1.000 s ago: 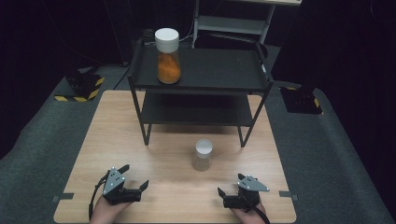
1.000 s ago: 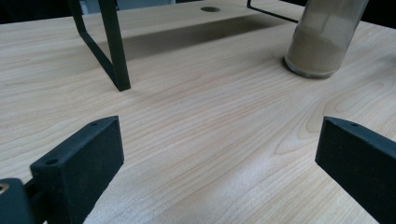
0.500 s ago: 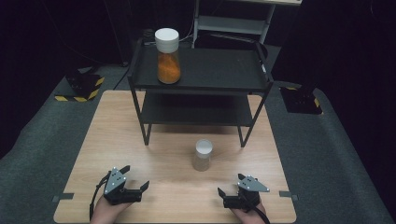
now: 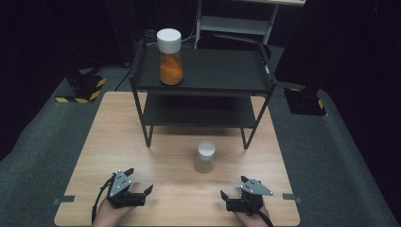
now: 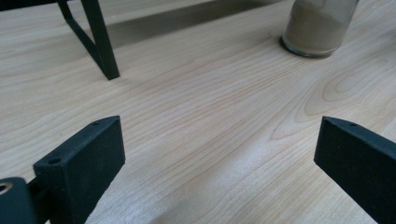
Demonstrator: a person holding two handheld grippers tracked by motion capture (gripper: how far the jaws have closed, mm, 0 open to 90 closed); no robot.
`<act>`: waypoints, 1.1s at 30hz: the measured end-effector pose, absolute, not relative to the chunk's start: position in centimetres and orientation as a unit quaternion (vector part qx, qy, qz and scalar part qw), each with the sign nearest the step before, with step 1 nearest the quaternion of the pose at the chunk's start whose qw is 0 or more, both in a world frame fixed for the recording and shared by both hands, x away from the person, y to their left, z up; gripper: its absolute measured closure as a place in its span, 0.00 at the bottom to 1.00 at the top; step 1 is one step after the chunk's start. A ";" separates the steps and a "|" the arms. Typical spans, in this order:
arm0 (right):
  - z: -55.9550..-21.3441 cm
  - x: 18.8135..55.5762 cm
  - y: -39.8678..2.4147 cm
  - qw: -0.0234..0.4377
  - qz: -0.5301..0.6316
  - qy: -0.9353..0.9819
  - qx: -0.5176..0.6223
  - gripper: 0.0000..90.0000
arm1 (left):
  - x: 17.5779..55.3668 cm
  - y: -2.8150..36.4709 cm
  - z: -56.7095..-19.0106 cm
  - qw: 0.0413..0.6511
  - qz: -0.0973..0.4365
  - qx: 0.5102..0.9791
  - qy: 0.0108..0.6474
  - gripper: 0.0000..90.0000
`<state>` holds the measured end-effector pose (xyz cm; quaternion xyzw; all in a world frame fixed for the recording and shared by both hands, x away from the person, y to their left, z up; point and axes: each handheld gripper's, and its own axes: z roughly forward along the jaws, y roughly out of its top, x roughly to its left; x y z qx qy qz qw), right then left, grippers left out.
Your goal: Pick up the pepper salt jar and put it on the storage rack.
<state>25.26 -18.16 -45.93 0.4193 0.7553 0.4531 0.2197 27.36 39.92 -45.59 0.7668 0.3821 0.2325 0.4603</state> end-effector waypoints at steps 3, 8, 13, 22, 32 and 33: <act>-46.0 25.2 -18.1 0.222 0.453 0.753 0.422 0.00 | 27.5 39.5 -45.4 0.450 0.233 0.768 0.392 0.00; -45.9 25.3 -18.2 0.218 0.453 0.754 0.423 0.00 | 27.3 39.7 -45.4 0.456 0.227 0.767 0.391 0.01; -45.9 25.5 -18.3 0.214 0.455 0.753 0.425 0.00 | 27.1 40.0 -45.5 0.459 0.224 0.765 0.393 0.01; -45.1 25.0 -18.4 0.224 0.467 0.748 0.414 0.00 | 26.9 39.9 -45.4 0.455 0.227 0.763 0.398 0.01; -42.9 24.5 -18.1 0.243 0.498 0.732 0.397 0.00 | 26.6 40.0 -45.4 0.457 0.226 0.766 0.391 0.01; -42.6 24.6 -18.0 0.244 0.498 0.732 0.396 0.00 | 26.6 40.0 -45.4 0.456 0.227 0.767 0.391 0.01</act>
